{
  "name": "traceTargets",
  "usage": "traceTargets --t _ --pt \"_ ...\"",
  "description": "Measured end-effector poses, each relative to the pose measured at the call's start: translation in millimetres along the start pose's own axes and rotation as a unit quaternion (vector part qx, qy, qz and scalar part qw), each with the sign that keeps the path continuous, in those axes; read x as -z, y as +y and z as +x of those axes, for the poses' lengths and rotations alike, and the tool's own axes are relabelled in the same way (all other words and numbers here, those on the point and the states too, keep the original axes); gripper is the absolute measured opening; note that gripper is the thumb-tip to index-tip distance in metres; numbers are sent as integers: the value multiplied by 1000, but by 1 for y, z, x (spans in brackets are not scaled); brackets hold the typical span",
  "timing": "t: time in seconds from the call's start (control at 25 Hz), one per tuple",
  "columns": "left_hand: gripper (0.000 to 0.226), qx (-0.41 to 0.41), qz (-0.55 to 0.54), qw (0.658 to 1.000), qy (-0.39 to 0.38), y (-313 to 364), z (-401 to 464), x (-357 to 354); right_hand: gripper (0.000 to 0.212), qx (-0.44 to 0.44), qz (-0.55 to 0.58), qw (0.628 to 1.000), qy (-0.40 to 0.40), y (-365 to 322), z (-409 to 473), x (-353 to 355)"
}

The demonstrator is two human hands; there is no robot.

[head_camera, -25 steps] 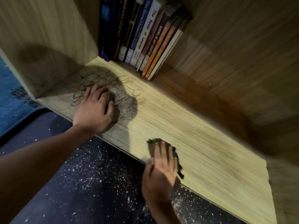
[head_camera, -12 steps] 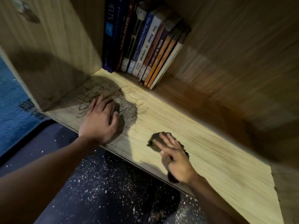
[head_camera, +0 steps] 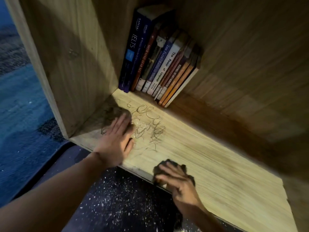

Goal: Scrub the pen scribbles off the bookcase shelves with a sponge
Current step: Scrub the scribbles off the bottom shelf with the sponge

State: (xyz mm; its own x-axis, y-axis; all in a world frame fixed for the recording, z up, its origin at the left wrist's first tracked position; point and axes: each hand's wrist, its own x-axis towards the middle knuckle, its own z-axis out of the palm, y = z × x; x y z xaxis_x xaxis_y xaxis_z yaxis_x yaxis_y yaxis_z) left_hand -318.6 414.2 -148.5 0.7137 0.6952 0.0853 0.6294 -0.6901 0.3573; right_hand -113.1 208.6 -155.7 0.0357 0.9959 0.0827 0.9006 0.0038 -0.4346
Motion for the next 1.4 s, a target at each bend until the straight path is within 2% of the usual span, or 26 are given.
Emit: traceTargets --t 0.08,0.16,0.24,0.36,0.44,0.52,0.6,0.68,0.76,0.92,1.0,1.08,1.12,1.16,1.2,1.28,1.4 --pt "71 57 -1 998 4 -25 3 8 76 -178 34 981 65 22 2 10" --pt "63 78 -16 997 -14 -37 5 10 73 -293 -30 954 62 18 12 9" --pt "63 47 -21 999 -19 -39 5 8 59 -287 -84 952 63 -6 27 -6" --pt "66 -1 -10 1000 6 -37 5 3 49 -124 -59 990 -10 -52 23 -30" --pt "71 22 -3 1000 13 -38 8 2 40 -31 -59 996 -57 -53 22 -17" --pt "74 63 -25 997 30 -39 12 0 37 20 -101 993 -61 -26 34 2" --pt "75 110 -55 991 59 -36 13 -2 38 -17 -102 994 -19 8 46 11" --pt "75 159 -81 981 78 -32 10 -1 39 -127 -39 989 60 31 64 9" --pt "73 181 -98 975 83 -33 8 0 39 -220 -33 966 129 48 93 2" --pt "65 158 -124 976 81 -34 10 -2 46 -338 -92 927 136 57 160 6" --pt "61 158 -132 975 85 -35 12 -3 48 -298 -99 944 102 33 173 -6" --pt "58 166 -132 974 79 -36 11 -5 46 -133 -79 987 36 7 155 -16" --pt "58 168 -132 974 74 -37 11 -6 44 -65 -61 996 3 6 141 -13" --pt "58 171 -131 974 70 -38 10 -5 43 -20 -42 999 -18 13 134 -5" --pt "59 174 -134 973 67 -38 9 -4 42 -14 -22 999 -20 27 136 4" --pt "61 173 -136 974 62 -35 10 -3 42 -132 -25 990 32 60 154 15" --pt "57 173 -135 972 80 -32 11 0 45 -356 -131 919 104 48 203 0"
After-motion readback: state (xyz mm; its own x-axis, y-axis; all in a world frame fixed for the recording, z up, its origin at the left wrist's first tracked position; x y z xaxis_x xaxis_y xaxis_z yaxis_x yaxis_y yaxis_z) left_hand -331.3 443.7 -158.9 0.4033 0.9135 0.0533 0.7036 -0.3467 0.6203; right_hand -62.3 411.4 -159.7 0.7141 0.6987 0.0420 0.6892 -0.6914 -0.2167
